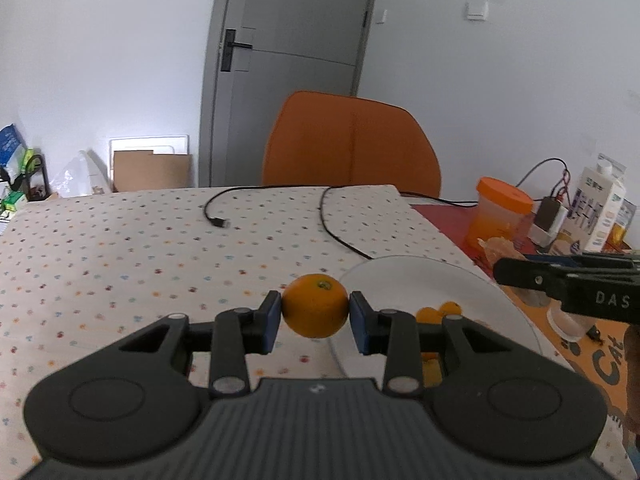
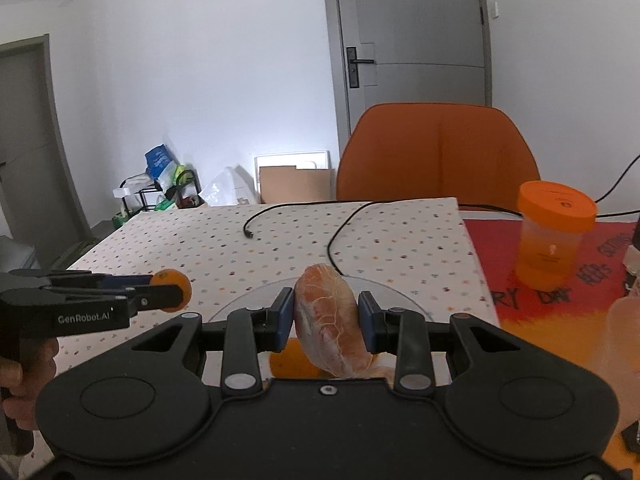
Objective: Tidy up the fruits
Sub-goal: 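Carry the pomelo segment and orange onto the white plate and open both tools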
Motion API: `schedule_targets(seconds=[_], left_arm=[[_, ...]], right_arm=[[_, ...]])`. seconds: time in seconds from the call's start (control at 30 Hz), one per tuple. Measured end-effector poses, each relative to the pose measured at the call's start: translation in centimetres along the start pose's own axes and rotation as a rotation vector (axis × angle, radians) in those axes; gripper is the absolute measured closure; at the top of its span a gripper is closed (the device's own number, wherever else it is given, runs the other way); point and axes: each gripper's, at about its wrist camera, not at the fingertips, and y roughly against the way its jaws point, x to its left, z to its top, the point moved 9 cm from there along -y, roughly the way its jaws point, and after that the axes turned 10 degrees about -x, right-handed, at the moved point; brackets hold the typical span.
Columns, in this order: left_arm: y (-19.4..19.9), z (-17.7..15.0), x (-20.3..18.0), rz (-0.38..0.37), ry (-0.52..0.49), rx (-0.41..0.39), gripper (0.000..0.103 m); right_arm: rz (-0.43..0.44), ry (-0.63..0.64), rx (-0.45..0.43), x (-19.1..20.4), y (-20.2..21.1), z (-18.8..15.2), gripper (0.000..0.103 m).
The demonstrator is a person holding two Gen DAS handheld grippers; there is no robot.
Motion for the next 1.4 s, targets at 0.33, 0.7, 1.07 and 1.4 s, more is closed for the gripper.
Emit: schedule_targets(seconds=[0.33,0.7,1.07,1.4], left_arm=[[-0.7,-1.4,-2.9,-0.053,-0.012,0.033,0.068],[-0.1,-0.9,-1.0,-0.018,0.022,0.023,0.064],[1.5,-1.5,2.4,0.042,0.053,0.029,0.059],[3.2,-1.7,3.9,0.079,0.066,0.019,0.026]], right_arm=[[-0.052,-0.03,0.011,-2.3,0.1,-0.8,0.071],[-0.088,-0.052,0.017,-3.5,-0.8,-1.7,0.07],[-0.104,-0.073,-0.013,-3.9,-1.0,-1.3,0.051],[-0.077,-0.083,-0.01,-2.0,0.3,-1.6,0.042]])
